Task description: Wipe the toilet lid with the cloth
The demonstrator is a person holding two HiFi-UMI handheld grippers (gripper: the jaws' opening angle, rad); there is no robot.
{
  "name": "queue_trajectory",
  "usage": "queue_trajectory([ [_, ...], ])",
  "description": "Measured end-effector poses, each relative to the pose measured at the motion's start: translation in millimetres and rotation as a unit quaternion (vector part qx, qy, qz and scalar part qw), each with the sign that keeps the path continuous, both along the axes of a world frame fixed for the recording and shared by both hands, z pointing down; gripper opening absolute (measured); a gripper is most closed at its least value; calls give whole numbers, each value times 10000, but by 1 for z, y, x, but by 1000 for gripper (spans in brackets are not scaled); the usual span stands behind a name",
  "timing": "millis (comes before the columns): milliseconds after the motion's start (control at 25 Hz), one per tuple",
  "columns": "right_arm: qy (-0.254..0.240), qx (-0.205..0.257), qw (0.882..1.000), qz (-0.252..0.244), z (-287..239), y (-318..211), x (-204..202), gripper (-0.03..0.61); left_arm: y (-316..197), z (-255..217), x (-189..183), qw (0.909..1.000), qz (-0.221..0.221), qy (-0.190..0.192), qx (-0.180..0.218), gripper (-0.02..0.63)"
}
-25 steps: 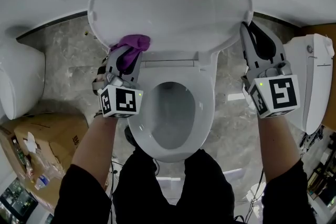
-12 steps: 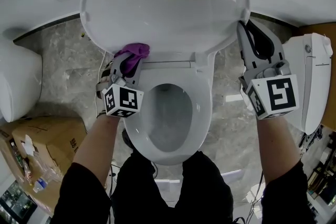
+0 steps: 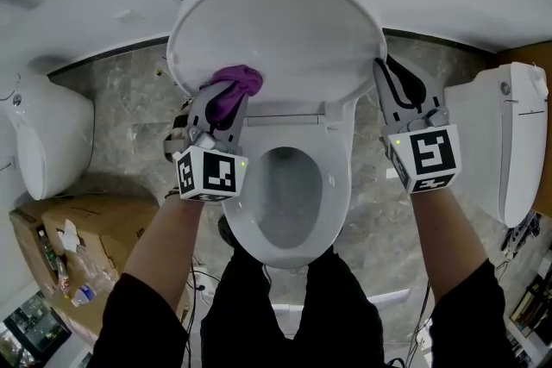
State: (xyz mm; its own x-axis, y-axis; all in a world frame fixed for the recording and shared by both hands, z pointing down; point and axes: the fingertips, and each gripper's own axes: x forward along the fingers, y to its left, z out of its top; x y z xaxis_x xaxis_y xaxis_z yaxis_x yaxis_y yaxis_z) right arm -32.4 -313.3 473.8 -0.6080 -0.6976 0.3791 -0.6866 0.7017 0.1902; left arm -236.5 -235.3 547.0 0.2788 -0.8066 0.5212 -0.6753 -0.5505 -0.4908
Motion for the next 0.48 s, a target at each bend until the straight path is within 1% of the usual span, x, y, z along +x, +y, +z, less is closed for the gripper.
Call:
queue_trajectory([
  [200,13,-126,9999,-99,-1,0,-5,35,-22,-82,14,9990,3,53,438,81],
  [480,333,-329,9984,-326,2,3,-7,35,-35,-146,28,9980,174,-55,597,81],
])
